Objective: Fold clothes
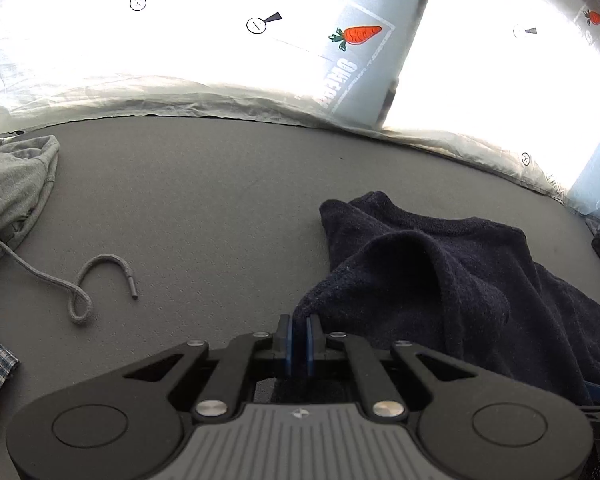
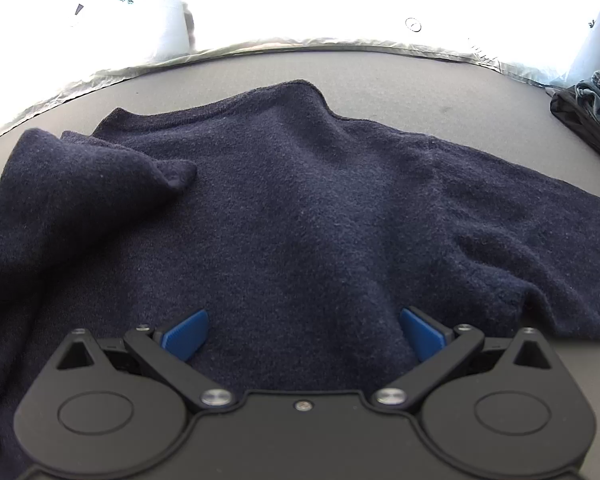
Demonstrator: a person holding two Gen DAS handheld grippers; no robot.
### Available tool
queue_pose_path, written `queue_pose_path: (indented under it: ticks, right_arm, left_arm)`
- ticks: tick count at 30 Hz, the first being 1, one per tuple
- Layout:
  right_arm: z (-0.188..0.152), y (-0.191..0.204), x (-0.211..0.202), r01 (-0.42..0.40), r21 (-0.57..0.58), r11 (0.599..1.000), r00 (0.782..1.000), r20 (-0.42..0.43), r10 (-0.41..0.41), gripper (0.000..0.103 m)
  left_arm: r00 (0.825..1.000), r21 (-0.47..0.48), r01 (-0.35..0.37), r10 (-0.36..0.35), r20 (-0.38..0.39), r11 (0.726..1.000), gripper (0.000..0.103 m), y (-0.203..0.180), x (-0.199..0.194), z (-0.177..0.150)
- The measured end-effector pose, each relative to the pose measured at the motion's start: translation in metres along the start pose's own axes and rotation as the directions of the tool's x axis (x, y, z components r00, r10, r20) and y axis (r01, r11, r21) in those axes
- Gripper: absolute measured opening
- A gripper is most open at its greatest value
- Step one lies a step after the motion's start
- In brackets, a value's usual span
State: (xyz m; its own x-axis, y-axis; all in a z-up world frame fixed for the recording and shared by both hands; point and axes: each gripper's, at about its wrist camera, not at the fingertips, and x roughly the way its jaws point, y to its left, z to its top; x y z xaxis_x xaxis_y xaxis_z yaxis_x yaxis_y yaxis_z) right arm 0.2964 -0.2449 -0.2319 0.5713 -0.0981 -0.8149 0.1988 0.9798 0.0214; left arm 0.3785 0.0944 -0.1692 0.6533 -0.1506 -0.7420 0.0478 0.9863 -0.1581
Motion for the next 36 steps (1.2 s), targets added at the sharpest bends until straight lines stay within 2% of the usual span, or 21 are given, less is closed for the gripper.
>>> queue_pose_path:
  ticks: [3,6,8,10,12,14,17,18,19,22,23,25,27,29,31,33,36]
  right_arm:
    - [0.000,0.000,0.000,0.000,0.000,1.000,1.000,0.003,0.000,0.103]
    - [0.000,0.001,0.000,0.001,0.001,1.000,1.000,0.006,-0.001,0.103]
    - [-0.001,0.000,-0.001,0.001,0.000,1.000,1.000,0.009,-0.001,0.103]
    - [-0.001,0.000,-0.001,0.002,0.001,1.000,1.000,0.012,-0.002,0.103]
    - [-0.001,0.000,0.000,0.002,0.001,1.000,1.000,0.015,-0.002,0.103]
    - [-0.002,0.000,0.000,0.003,0.001,1.000,1.000,0.019,-0.003,0.103]
    - [-0.002,0.000,0.000,0.003,0.000,1.000,1.000,0.023,-0.003,0.103]
    - [-0.002,0.000,0.000,0.004,0.002,1.000,1.000,0.022,-0.004,0.103]
    - [-0.002,0.000,0.000,0.006,0.003,1.000,1.000,0.021,-0.006,0.103]
    - [-0.002,0.001,-0.001,0.009,0.004,1.000,1.000,0.021,-0.009,0.103]
    - [-0.002,0.001,-0.001,0.009,0.003,1.000,1.000,0.021,-0.009,0.103]
    - [-0.002,0.002,-0.001,0.010,0.002,1.000,1.000,0.022,-0.010,0.103]
    - [-0.002,0.002,-0.001,0.013,0.002,1.000,1.000,0.024,-0.013,0.103]
    - [-0.003,0.003,-0.001,0.013,0.003,1.000,1.000,0.027,-0.014,0.103]
    - [-0.004,0.003,-0.002,0.014,0.003,1.000,0.999,0.032,-0.014,0.103]
    - [-0.004,0.003,-0.002,0.016,0.005,1.000,0.999,0.038,-0.016,0.103]
    - [-0.005,0.003,-0.002,0.019,0.008,1.000,0.999,0.048,-0.019,0.103]
  left_arm:
    - [0.991,-0.073,-0.059,0.067,0.112,0.996,0.008,0.025,-0.034,0.024]
    - [0.964,-0.114,-0.124,0.147,0.223,0.986,0.008,0.047,-0.070,0.045]
    - [0.941,-0.109,-0.154,0.179,0.286,0.982,0.008,0.055,-0.091,0.052]
    - [0.926,-0.047,-0.196,0.201,0.321,0.979,0.008,0.054,-0.104,0.056]
    - [0.930,0.043,-0.233,0.210,0.301,0.971,0.008,0.048,-0.102,0.047]
    - [0.951,0.103,-0.236,0.207,0.230,0.966,0.008,0.043,-0.090,0.028]
    - [0.980,0.122,-0.195,0.190,0.053,0.973,0.010,0.034,-0.059,-0.020]
    - [0.988,0.091,-0.153,0.155,-0.017,0.984,0.013,0.034,-0.047,-0.037]
    - [0.989,0.062,-0.118,0.123,-0.082,0.991,0.013,0.034,-0.037,-0.053]
    - [0.971,0.069,-0.105,0.118,-0.208,0.992,0.013,0.028,-0.017,-0.078]
    - [0.971,0.080,-0.112,0.126,-0.202,0.990,0.013,0.028,-0.019,-0.077]
    - [0.984,0.055,-0.107,0.114,-0.139,0.993,0.021,0.035,-0.033,-0.069]
    - [0.993,0.016,-0.093,0.093,-0.073,0.996,0.038,0.046,-0.048,-0.058]
    - [0.996,-0.039,-0.092,0.091,-0.024,0.995,0.039,0.059,-0.060,-0.049]
    - [0.993,-0.093,-0.113,0.114,0.010,0.989,0.042,0.073,-0.069,-0.044]
    - [0.983,-0.164,-0.176,0.182,0.024,0.971,0.054,0.088,-0.070,-0.043]
    - [0.961,-0.275,-0.274,0.273,-0.043,0.921,0.057,0.113,-0.056,-0.047]
